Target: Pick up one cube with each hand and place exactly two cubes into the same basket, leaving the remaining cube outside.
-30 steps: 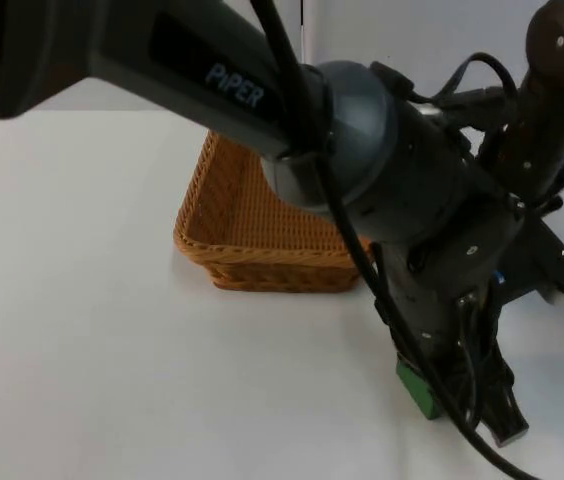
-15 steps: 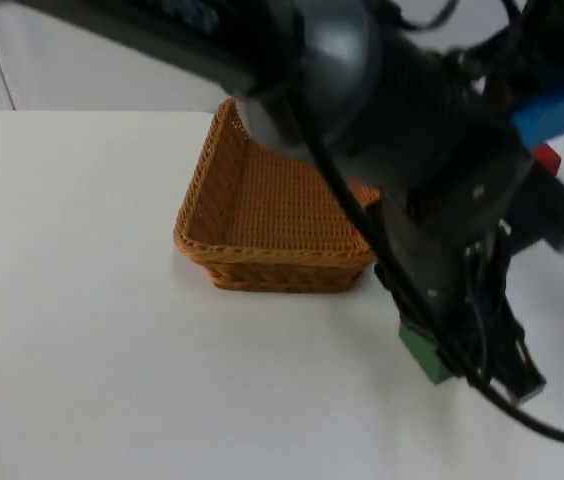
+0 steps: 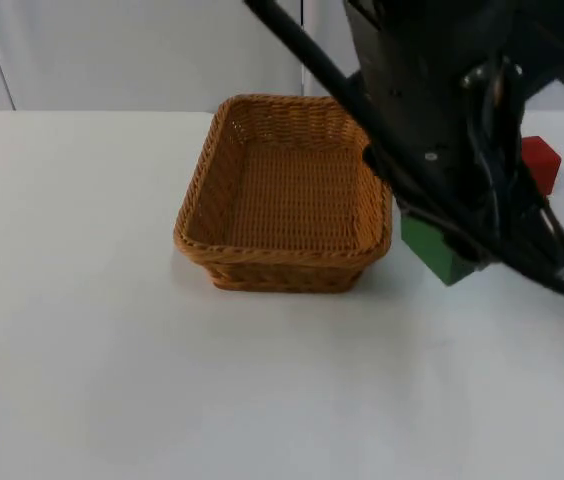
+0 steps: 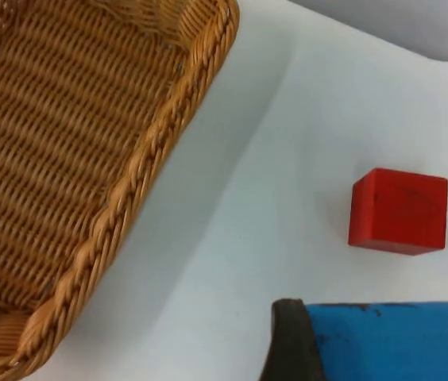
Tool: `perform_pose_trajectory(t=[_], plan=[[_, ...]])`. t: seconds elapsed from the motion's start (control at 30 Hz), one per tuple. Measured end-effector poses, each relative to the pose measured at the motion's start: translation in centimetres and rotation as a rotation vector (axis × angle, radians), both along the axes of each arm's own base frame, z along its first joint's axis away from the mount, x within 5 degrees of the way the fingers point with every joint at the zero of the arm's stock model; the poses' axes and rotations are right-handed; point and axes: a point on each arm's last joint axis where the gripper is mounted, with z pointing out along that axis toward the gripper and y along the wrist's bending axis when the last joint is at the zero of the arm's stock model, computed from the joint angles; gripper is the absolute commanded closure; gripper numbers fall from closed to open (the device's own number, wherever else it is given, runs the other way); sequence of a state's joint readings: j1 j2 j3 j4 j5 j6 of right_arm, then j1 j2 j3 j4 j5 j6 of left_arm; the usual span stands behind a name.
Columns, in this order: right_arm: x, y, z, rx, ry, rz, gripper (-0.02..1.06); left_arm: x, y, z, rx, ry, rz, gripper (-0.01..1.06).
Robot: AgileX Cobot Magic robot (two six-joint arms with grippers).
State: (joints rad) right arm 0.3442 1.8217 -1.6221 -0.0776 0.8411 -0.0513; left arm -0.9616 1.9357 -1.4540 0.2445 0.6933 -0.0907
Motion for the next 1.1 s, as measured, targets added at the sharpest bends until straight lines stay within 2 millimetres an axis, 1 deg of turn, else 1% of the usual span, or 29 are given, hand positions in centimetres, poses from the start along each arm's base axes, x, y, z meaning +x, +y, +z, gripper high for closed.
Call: perform_pose_trajectory(t=[0.1,0.33,0.7,0.77,0.8,0.83,0.93,0.97,1.0,1.1], plan=[[0.0,0.0,0.0,-0.001,0.004,0.000,1.05,-0.1,0.1,0.6,-0.020,0.001,0.024,1.05],[-0.1,0.0,0.0,-0.011,0.000,0.020,1.05,-0.1,0.3,0.5,-0.014,0.015,0.046,1.05],[-0.3,0.6,0.0,0.007,0.012,0.112,1.05,0.1,0.5,0.5,0.010,0.009,0.028,1.05],[-0.3,0.6,0.0,0.007,0.012,0.121,1.05,0.8,1.1,0.5,0.013,0.007,0.041,1.05],[-0.3,0.6,0.0,0.007,0.012,0.121,1.05,0.8,1.1,0.5,0.013,0.007,0.041,1.05],[-0.3,0.6,0.0,0.005,0.011,0.123,1.05,1.7,1.9,0.5,0.012,0.012,0.066,1.05],[-0.3,0.7,0.0,0.005,0.011,0.127,1.05,3.7,3.7,0.4,-0.001,0.038,0.118,1.05],[-0.3,0.7,0.0,0.005,0.011,0.127,1.05,4.2,4.2,0.4,-0.008,0.050,0.131,1.05],[-0.3,0.7,0.0,0.005,0.011,0.127,1.05,4.2,4.2,0.4,-0.008,0.050,0.131,1.05],[-0.2,0.7,0.1,0.007,-0.003,0.128,1.05,5.6,5.8,0.4,-0.021,0.070,0.165,1.05]])
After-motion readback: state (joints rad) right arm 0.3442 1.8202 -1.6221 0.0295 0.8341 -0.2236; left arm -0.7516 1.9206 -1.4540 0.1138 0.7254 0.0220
